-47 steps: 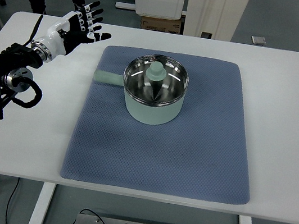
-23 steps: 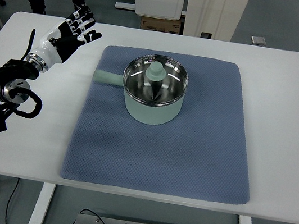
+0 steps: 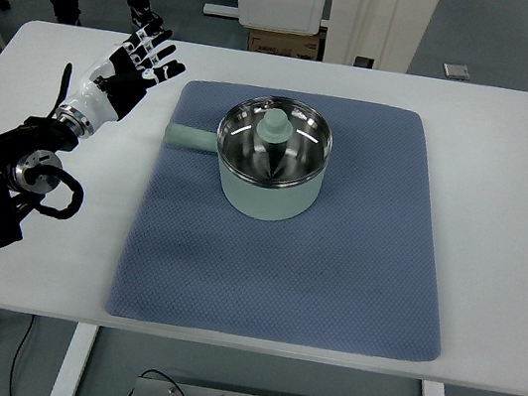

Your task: Rotate green pot handle

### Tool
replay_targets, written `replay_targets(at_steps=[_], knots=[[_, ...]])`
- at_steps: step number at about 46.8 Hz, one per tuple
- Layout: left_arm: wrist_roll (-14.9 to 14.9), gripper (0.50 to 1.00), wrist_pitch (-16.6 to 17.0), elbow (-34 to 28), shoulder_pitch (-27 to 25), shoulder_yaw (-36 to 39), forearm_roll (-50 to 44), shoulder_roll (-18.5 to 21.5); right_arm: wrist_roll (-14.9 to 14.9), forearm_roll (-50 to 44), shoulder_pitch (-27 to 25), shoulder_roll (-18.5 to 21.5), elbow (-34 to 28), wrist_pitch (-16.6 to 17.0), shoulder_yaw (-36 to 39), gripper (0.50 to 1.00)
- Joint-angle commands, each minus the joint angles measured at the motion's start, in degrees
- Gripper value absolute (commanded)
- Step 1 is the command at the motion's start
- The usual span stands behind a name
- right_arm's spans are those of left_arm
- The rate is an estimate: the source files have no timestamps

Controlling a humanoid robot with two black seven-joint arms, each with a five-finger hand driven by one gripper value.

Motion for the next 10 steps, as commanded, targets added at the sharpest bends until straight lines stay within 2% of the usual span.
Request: replay_targets(at_steps=[1,10], knots=[[0.0,1.0,-0.3,-0.1,0.0,-0.5,0.0,-0.1,0.0,0.0,0.0,0.0,0.0,0.0,0.0,1.0],[0.0,1.0,-0.3,0.0,0.0,-0.8,0.0,-0.6,0.1,-0.2,0.0,0.0,0.0,-0.8,-0.1,1.0]])
